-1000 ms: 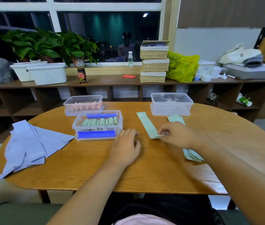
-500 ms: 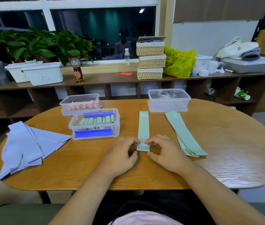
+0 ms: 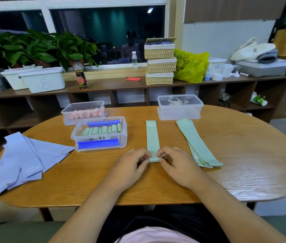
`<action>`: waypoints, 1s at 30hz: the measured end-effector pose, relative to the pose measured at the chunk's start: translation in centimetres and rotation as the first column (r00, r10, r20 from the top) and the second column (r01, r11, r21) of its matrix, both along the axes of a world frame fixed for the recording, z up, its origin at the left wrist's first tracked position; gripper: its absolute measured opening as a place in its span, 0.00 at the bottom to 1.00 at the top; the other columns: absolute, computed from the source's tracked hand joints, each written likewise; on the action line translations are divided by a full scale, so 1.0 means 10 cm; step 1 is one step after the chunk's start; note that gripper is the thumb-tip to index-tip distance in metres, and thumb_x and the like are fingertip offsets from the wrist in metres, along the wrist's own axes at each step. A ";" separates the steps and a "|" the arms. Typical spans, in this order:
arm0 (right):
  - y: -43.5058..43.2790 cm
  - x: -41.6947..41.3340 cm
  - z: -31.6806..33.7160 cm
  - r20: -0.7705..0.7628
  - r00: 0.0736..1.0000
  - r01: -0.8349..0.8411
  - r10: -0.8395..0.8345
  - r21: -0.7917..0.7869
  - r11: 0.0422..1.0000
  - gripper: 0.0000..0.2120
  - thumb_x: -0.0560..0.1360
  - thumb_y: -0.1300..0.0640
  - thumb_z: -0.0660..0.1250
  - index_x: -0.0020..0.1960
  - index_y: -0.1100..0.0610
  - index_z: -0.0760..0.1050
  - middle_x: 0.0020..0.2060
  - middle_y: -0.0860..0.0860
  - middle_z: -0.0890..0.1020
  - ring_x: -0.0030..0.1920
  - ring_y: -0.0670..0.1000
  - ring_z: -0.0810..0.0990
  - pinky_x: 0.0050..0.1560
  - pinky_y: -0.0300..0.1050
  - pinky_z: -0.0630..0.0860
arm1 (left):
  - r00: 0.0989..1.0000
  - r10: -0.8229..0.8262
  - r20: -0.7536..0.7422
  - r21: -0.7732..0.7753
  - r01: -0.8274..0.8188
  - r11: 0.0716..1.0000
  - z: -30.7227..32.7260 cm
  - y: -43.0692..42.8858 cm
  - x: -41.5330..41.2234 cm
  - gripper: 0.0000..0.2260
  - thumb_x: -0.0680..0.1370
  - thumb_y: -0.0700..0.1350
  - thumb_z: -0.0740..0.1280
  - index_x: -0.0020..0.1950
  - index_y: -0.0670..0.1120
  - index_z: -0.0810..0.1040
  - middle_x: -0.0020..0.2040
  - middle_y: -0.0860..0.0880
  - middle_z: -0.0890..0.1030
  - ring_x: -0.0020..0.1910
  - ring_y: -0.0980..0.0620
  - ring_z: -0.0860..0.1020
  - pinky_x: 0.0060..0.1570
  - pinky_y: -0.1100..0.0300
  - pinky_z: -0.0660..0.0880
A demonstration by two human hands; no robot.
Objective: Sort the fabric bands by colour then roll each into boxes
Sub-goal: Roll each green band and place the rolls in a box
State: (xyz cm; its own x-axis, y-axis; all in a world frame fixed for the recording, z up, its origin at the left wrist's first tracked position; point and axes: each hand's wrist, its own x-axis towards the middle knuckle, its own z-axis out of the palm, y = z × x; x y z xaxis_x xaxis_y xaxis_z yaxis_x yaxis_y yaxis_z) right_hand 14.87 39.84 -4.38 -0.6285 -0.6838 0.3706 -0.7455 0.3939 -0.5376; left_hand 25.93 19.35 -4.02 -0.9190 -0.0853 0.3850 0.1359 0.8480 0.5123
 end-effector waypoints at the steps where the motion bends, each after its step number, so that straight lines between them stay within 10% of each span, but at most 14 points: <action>1: 0.00 0.00 0.00 -0.002 1.000 -0.003 0.003 0.002 1.000 0.08 0.81 0.51 0.68 0.58 0.40 0.76 0.48 0.36 0.81 0.56 0.40 0.78 0.60 0.51 0.78 | 1.000 0.000 -0.002 -0.009 0.000 1.000 0.00 0.00 0.00 0.07 0.83 0.47 0.70 0.59 0.57 0.81 0.49 0.62 0.80 0.54 0.62 0.78 0.55 0.60 0.76; 12: 0.01 0.04 0.03 -0.090 0.996 0.021 -0.018 0.029 0.999 0.03 0.78 0.48 0.69 0.51 0.40 0.78 0.45 0.35 0.78 0.53 0.40 0.74 0.54 0.49 0.77 | 1.000 0.007 -0.008 -0.111 -0.008 0.994 0.00 0.00 -0.01 0.05 0.83 0.50 0.68 0.58 0.58 0.80 0.52 0.62 0.78 0.56 0.59 0.74 0.55 0.56 0.75; 30: 0.00 0.07 0.08 -0.093 0.996 0.011 0.006 0.182 0.983 0.16 0.80 0.41 0.65 0.67 0.40 0.77 0.63 0.35 0.80 0.65 0.40 0.73 0.67 0.52 0.72 | 0.997 -0.010 0.082 -0.065 0.016 0.998 0.05 0.03 0.02 0.10 0.81 0.53 0.70 0.61 0.59 0.75 0.57 0.62 0.79 0.57 0.61 0.76 0.56 0.56 0.77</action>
State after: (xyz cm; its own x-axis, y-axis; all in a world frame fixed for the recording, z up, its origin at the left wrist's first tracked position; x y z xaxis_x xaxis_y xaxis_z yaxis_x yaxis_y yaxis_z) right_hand 15.57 39.82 -3.61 -0.5989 -0.7438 0.2966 -0.7878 0.4809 -0.3848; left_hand 26.12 19.64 -3.56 -0.9484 -0.0504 0.3129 0.1070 0.8784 0.4657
